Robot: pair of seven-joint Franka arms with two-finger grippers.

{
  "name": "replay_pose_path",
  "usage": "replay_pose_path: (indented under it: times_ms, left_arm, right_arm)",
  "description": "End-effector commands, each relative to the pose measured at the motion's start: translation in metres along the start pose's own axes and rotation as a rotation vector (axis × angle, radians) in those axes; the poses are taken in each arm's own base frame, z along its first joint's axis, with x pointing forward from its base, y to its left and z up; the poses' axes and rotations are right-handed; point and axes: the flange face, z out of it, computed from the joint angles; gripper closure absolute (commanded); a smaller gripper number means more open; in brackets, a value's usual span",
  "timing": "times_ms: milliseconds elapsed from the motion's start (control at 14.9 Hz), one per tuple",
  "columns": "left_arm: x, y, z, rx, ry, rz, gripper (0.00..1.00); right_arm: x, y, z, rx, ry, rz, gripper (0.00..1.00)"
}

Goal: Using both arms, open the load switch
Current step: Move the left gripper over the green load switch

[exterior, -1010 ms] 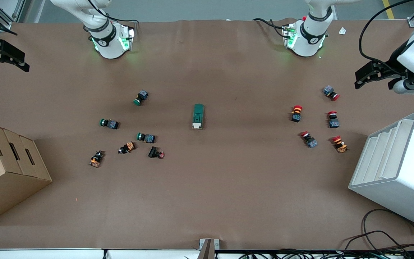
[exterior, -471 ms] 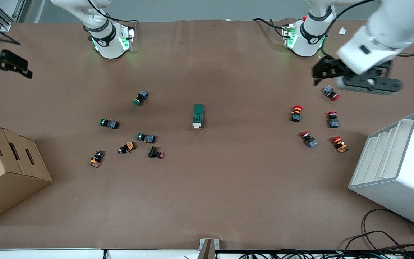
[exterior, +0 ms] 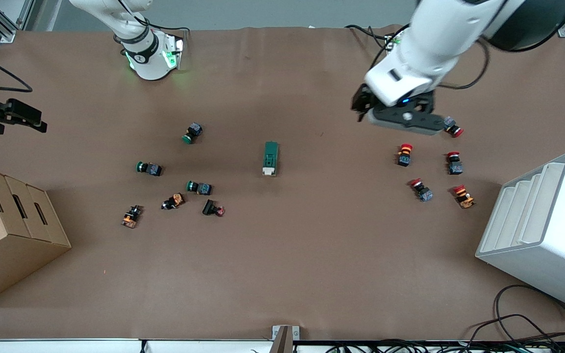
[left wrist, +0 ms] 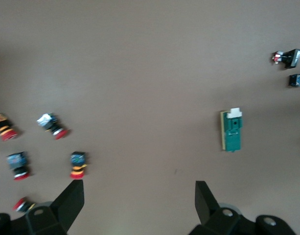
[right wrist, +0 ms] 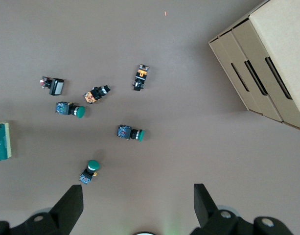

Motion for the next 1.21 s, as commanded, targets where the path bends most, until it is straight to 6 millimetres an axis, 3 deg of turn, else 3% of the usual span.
replay_pose_path:
  times_ms: [0, 135, 337, 538, 740, 1010, 1144]
  left_arm:
    - [-0.005, 0.051, 0.026, 0.021, 0.0, -0.009, 0.0]
    - [-0.028, 0.089, 0.049, 0.121, 0.02, -0.047, 0.0]
    - [-0.055, 0.135, 0.085, 0.152, 0.076, -0.151, 0.0]
    - [-0.067, 0.17, 0.128, 0.111, 0.193, -0.24, 0.0]
    - [-0.08, 0.206, 0.175, 0.161, 0.268, -0.302, 0.0]
    - [-0.097, 0.238, 0.233, 0.198, 0.371, -0.356, 0.0]
    - [-0.109, 0.257, 0.267, 0.182, 0.417, -0.382, 0.0]
  right_arm:
    - [0.035, 0.015, 0.051, -0.046, -0.086, 0.002, 0.0]
    - [0.035, 0.021, 0.056, -0.098, -0.104, 0.01, 0.0]
    - [0.038, -0.004, 0.062, -0.083, -0.103, 0.117, 0.0]
    - [0.053, -0.064, 0.094, 0.009, -0.165, 0.36, 0.0]
    - [0.062, -0.147, 0.124, -0.032, -0.168, 0.512, 0.0]
    - [0.07, -0.25, 0.193, -0.106, -0.171, 0.771, 0.0]
    - [0.082, -0.286, 0.228, -0.121, -0.158, 0.872, 0.0]
